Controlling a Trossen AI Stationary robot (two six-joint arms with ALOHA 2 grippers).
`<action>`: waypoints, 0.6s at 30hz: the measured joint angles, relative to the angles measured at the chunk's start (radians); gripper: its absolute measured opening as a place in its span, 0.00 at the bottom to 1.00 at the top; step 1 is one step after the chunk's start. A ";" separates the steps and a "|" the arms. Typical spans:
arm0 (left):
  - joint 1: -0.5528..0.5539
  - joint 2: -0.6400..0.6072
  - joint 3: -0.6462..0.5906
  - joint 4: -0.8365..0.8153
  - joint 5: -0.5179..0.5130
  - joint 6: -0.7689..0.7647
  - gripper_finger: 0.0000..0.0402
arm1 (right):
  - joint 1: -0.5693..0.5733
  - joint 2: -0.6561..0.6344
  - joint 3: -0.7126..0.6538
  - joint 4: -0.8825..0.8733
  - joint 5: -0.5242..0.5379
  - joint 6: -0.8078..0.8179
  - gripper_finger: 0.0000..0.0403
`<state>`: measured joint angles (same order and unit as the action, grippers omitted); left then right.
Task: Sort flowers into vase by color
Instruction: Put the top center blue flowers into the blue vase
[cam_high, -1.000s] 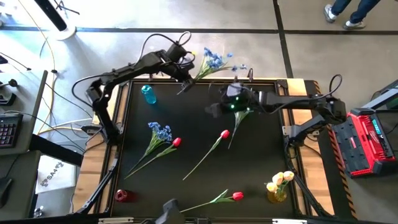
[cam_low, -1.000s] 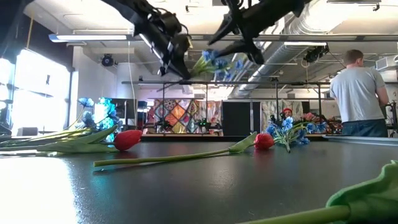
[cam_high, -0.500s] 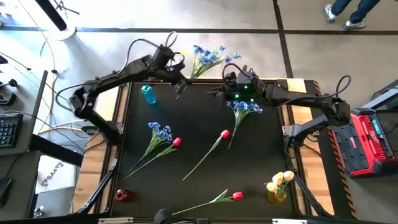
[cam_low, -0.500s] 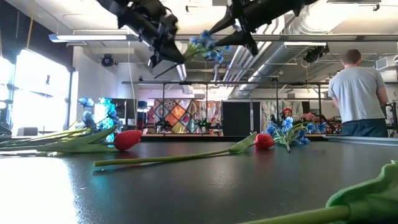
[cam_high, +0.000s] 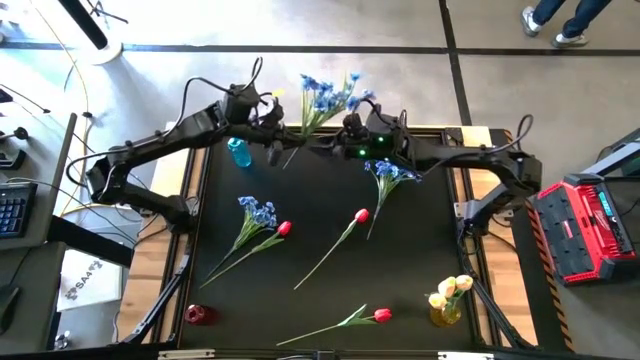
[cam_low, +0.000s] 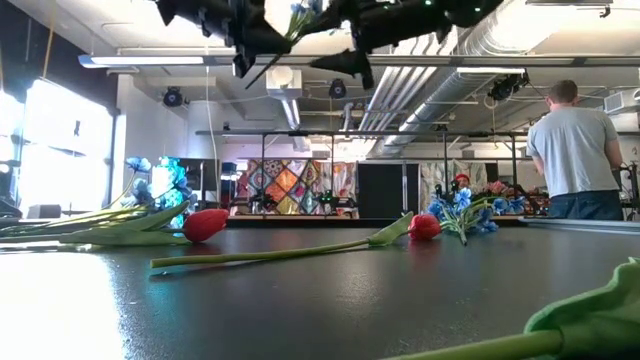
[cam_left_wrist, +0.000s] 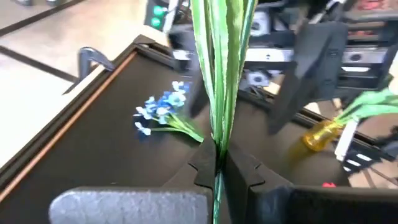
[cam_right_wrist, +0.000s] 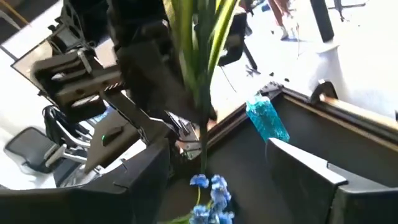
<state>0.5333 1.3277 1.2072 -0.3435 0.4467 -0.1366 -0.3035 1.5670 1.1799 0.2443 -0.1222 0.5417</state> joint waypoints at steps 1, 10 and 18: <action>-0.011 0.000 0.000 0.000 0.000 0.004 0.00 | 0.000 0.014 0.022 -0.001 -0.001 -0.016 0.63; -0.065 0.001 0.000 -0.052 -0.070 -0.011 0.00 | 0.000 0.075 0.234 -0.202 0.010 -0.162 0.40; -0.078 0.002 0.000 -0.061 -0.082 -0.018 0.08 | 0.003 0.076 0.295 -0.345 0.006 -0.296 0.05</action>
<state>0.4554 1.3293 1.2068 -0.4047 0.3645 -0.1547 -0.3007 1.6432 1.4752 -0.1004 -0.1158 0.2459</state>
